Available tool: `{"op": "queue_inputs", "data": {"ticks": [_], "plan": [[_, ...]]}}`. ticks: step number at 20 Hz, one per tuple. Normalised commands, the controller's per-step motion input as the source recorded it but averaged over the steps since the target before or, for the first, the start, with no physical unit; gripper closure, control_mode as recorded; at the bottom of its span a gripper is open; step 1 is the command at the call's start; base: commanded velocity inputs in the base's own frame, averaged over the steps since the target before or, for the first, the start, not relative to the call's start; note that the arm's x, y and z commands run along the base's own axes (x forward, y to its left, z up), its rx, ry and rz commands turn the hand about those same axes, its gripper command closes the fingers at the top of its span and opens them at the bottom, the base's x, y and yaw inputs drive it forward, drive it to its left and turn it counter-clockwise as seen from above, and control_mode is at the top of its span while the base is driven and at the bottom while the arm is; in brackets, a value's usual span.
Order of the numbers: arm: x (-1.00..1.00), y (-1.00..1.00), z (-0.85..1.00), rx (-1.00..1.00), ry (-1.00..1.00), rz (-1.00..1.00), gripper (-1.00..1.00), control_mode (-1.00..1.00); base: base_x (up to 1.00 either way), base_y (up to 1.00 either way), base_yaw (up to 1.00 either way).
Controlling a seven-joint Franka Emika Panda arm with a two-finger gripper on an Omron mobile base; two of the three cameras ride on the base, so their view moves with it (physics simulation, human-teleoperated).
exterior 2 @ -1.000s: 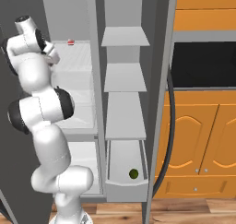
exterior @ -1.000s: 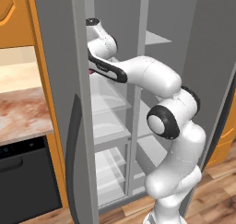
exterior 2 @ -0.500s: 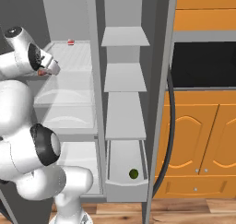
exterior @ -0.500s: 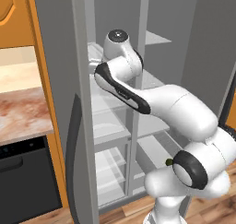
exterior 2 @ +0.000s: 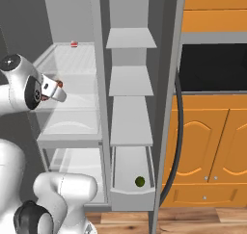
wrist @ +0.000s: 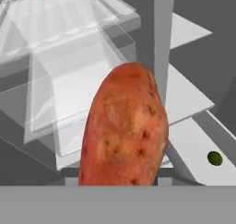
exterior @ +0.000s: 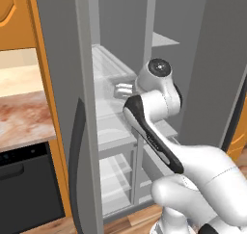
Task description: Take the sweet potato and lime from the fridge shelf and place them in the freezer drawer to begin freezing them.
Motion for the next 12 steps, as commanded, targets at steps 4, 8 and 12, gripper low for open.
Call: {"op": "queue_inputs", "data": {"ticks": [4, 8, 12], "plan": [[-1.0, -0.76, -0.02, 0.0, 0.1, -0.12, 1.0, -1.0, 0.0, 0.0, 0.0], [-0.77, -0.99, -0.02, 0.03, 0.26, -0.21, 1.0, -1.0, 0.0, 0.0, 0.0], [-0.24, -1.0, -0.11, 0.11, 0.28, -0.19, 1.0, -1.0, 0.0, 0.0, 0.0]]}}
